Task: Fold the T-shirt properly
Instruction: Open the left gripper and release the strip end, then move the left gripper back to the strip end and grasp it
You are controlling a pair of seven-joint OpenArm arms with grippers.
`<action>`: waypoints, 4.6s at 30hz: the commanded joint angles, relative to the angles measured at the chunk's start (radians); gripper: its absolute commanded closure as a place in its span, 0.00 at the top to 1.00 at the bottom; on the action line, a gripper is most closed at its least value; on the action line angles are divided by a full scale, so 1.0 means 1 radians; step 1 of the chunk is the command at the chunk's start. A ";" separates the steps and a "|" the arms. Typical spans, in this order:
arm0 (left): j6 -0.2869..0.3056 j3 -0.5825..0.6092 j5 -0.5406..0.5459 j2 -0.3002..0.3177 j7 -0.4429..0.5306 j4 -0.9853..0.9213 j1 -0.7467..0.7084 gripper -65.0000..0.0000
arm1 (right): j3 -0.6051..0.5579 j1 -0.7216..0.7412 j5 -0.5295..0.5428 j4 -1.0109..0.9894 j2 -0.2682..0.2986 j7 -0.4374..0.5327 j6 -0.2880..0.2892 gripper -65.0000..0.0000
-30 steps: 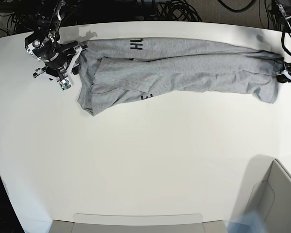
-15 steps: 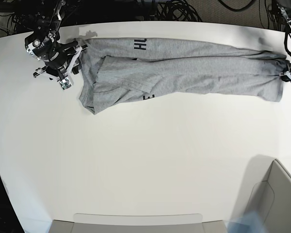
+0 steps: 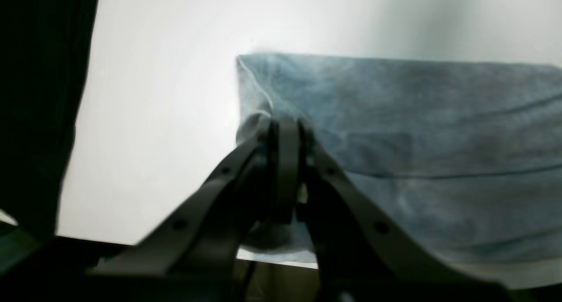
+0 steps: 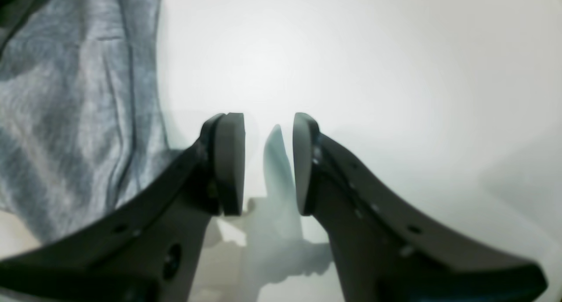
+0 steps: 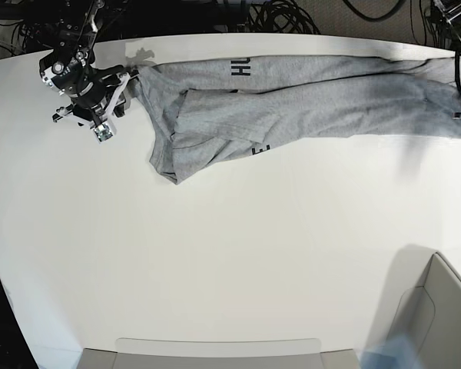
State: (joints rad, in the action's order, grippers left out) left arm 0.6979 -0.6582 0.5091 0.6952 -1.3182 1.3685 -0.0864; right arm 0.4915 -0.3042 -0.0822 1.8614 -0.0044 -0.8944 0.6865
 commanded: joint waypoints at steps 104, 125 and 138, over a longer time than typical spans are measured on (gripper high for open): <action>0.000 -0.269 -0.501 -0.150 0.015 -0.192 0.205 0.15 | 0.000 0.010 0.011 0.019 -0.006 0.014 0.012 0.29; 0.000 -0.450 -0.496 -0.182 0.053 -0.041 0.198 0.59 | 0.000 0.012 0.009 0.017 -0.003 0.010 0.012 0.29; 0.000 -0.506 -0.280 -0.102 0.039 -0.222 0.182 0.63 | 0.000 0.017 0.009 0.014 0.002 0.011 0.012 0.29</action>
State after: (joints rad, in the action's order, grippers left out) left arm 0.7025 -1.1358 0.2230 0.5343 -1.3209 1.1698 0.0917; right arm 0.4915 -0.2962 -0.0826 1.8603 -0.0090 -0.8982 0.6865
